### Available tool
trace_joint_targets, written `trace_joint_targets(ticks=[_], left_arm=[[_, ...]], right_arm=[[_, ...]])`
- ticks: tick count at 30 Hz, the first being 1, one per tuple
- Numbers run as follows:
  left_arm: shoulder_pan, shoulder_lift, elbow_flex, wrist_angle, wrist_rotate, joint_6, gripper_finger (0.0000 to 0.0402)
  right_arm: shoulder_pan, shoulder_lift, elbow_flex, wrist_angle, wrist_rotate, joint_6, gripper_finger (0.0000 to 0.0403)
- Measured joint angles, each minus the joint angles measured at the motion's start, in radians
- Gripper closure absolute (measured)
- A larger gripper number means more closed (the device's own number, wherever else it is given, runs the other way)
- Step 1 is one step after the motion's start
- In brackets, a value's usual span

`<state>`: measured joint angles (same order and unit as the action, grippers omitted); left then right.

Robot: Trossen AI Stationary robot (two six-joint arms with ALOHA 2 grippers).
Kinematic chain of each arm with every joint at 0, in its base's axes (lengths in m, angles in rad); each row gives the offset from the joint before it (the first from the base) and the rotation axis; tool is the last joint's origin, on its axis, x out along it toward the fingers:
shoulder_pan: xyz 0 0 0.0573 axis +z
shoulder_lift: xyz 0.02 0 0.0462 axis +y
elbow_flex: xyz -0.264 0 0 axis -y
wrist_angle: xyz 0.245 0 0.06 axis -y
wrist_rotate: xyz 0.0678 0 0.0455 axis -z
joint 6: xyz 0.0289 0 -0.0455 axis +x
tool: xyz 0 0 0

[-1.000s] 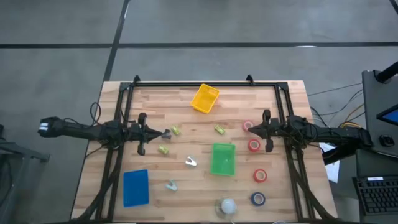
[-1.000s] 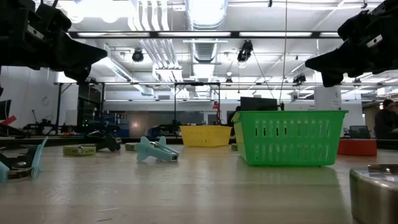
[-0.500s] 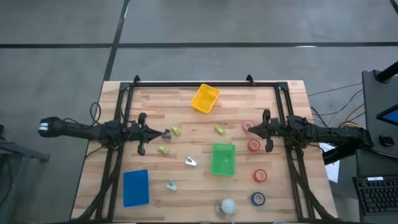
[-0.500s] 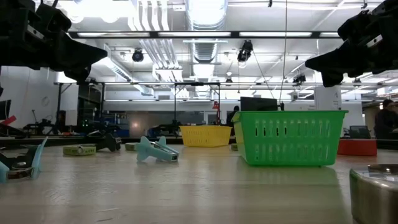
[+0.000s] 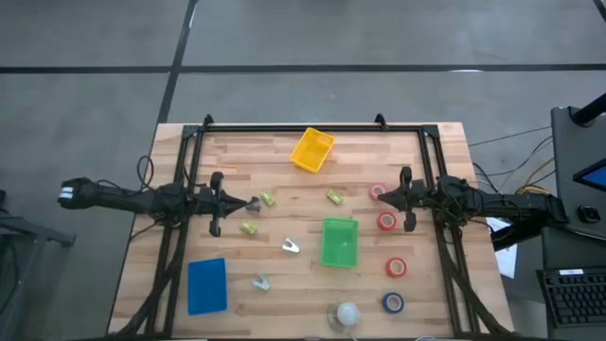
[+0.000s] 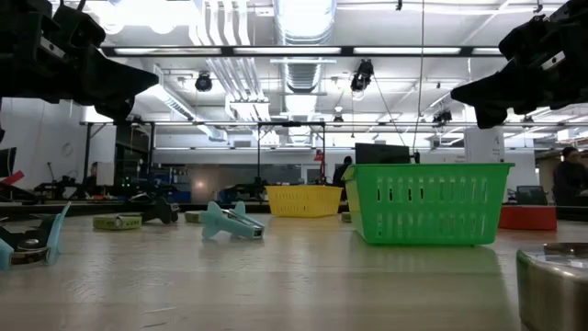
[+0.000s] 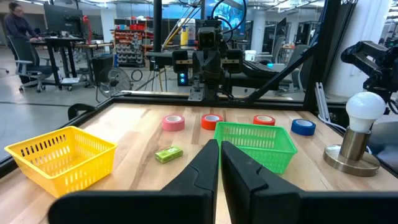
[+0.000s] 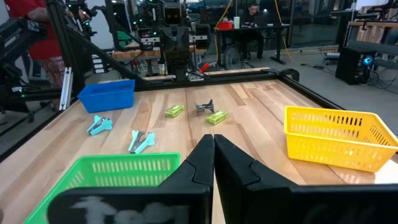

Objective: Pick and place Stapler, Stapler remover, tape

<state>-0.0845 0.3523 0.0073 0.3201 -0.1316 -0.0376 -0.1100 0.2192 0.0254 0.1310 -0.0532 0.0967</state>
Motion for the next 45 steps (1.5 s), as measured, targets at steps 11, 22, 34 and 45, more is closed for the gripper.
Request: trace_joint_targets(ticks=[11,22,34,45], left_arm=[[0.0,0.0,0.0,0.0,0.0,0.0,0.0378],[0.0,0.0,0.0,0.0,0.0,0.0,0.0378],[0.0,0.0,0.0,0.0,0.0,0.0,0.0378],[0.0,0.0,0.0,0.0,0.0,0.0,0.0378]], right_arm=[[0.0,0.0,0.0,0.136,-0.004,0.207,0.0394],[0.0,0.03,0.005,0.262,0.032,0.54,0.039],[0.001,0.366,0.16,0.006,0.154,0.592,0.0227],[-0.007,0.689,0.49,-0.596,0.367,0.63,0.0085]])
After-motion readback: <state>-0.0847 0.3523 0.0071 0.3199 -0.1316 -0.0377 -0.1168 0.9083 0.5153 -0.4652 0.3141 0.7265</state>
